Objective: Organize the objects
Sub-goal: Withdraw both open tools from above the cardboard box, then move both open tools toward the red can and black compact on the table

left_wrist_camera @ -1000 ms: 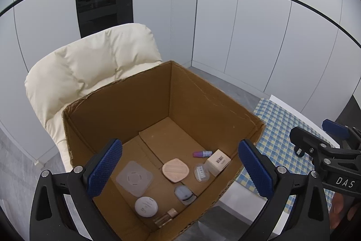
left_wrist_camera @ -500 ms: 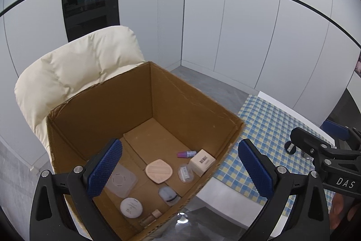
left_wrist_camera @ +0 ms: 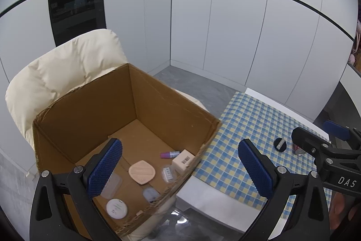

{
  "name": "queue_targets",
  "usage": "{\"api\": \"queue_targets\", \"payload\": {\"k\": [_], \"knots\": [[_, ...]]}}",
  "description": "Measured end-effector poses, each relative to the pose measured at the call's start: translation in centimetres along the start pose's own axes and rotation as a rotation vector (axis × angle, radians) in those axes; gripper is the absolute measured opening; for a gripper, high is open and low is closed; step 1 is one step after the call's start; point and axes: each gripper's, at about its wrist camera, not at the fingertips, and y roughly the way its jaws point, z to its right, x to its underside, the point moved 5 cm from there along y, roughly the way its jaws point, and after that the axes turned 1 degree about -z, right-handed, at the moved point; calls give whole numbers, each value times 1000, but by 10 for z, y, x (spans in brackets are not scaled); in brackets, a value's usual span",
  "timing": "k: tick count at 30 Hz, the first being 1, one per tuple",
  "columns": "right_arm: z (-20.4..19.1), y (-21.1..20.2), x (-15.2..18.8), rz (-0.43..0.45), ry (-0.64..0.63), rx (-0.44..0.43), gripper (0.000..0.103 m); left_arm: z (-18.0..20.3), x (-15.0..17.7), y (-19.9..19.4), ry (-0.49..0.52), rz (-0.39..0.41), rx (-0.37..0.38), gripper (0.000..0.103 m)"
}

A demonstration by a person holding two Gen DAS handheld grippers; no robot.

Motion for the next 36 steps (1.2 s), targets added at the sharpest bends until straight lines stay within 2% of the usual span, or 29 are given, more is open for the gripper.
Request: {"api": "queue_targets", "payload": {"k": [23,36], "knots": [[66,-17,17,-4,72,73,103,54,-1,9,41,-6,62,102],[111,-31,30,-2,133,121,103,100,0,11,90,-10,110,102]]}}
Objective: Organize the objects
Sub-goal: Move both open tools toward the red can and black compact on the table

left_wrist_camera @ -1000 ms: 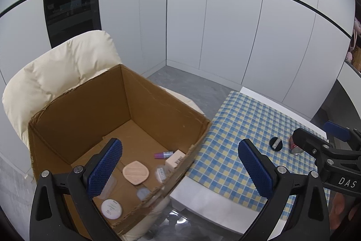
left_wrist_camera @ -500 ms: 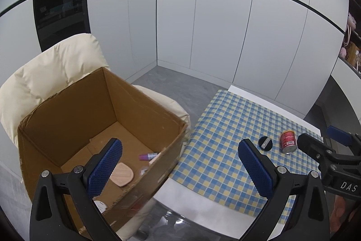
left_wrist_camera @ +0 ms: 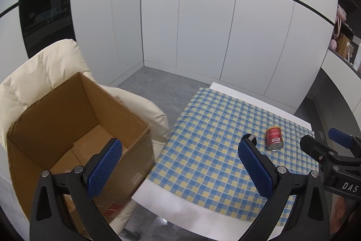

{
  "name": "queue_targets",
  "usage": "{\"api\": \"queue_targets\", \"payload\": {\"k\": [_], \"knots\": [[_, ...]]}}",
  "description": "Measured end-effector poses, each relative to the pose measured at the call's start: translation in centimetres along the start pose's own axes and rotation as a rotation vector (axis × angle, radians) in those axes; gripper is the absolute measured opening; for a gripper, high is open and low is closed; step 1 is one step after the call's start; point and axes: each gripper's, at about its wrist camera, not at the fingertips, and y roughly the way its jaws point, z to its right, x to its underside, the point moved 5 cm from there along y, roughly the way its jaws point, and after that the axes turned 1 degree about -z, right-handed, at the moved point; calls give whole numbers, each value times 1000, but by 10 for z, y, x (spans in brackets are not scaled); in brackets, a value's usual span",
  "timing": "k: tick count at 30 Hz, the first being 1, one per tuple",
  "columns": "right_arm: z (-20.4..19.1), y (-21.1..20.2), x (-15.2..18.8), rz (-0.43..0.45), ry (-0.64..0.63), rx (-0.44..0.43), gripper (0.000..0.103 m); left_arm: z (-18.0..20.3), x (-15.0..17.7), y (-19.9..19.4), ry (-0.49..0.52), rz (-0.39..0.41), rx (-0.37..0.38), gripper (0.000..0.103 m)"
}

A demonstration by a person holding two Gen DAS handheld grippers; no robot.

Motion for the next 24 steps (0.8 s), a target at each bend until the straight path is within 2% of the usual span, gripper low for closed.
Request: {"api": "queue_targets", "payload": {"k": [24], "knots": [[70,-20,16,-3,92,74,103,64,3,2,77,-10,69,102]]}}
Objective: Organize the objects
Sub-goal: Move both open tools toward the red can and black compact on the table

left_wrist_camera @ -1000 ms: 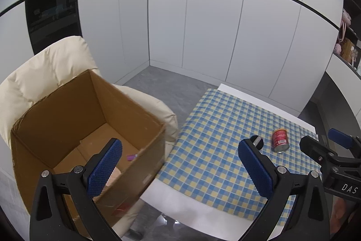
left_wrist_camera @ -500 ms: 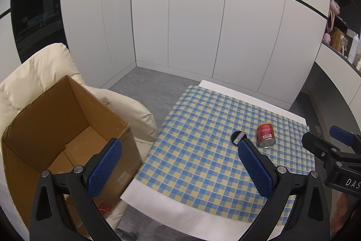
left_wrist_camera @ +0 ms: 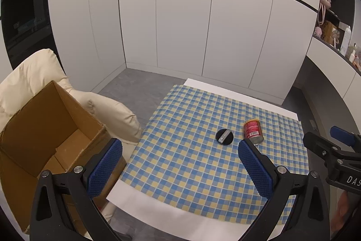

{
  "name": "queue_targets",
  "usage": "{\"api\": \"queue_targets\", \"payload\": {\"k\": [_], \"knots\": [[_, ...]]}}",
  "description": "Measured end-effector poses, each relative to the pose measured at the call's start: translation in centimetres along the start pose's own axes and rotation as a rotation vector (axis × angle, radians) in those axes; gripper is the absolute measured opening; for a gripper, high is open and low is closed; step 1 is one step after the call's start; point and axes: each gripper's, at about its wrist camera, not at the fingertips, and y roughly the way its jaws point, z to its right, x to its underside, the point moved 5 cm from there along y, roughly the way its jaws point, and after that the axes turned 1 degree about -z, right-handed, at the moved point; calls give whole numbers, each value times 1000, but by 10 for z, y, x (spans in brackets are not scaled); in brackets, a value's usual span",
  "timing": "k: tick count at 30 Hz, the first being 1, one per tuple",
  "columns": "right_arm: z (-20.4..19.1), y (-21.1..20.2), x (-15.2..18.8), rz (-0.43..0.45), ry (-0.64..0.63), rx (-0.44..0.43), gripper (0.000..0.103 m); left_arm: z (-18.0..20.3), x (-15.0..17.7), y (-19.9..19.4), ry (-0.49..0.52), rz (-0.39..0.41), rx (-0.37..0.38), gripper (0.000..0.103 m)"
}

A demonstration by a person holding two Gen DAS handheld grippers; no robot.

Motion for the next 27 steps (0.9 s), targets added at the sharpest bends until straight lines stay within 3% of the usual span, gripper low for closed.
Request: {"api": "queue_targets", "payload": {"k": [27], "knots": [[32,-6,6,-11,36,34,103,28,0,3,40,-5,26,102]]}}
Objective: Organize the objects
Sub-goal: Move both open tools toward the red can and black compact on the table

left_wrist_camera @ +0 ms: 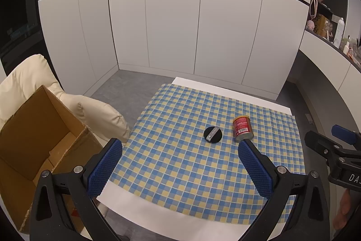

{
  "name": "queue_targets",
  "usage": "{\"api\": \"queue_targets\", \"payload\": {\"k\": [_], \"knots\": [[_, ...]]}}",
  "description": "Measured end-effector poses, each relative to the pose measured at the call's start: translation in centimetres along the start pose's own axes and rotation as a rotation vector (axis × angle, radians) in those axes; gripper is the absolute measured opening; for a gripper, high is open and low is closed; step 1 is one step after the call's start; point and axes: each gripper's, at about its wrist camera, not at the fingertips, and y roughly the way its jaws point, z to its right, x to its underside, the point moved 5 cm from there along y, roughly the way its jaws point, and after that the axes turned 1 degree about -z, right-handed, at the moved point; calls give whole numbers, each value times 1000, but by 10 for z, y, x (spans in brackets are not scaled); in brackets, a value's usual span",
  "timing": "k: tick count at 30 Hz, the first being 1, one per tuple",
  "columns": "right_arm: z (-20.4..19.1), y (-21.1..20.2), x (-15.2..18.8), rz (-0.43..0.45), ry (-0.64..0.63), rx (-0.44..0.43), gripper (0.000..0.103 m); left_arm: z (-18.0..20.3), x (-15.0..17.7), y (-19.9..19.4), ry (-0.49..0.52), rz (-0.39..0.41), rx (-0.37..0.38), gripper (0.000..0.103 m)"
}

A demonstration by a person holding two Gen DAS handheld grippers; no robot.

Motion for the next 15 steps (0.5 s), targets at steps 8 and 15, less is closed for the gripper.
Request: {"api": "queue_targets", "payload": {"k": [8,15], "knots": [[11,-1,6,-14,15,9,103,10,2,4,20,-5,2,102],[19,8,16,-42,-6,35,103,22,12,18,34,-42,11,102]]}}
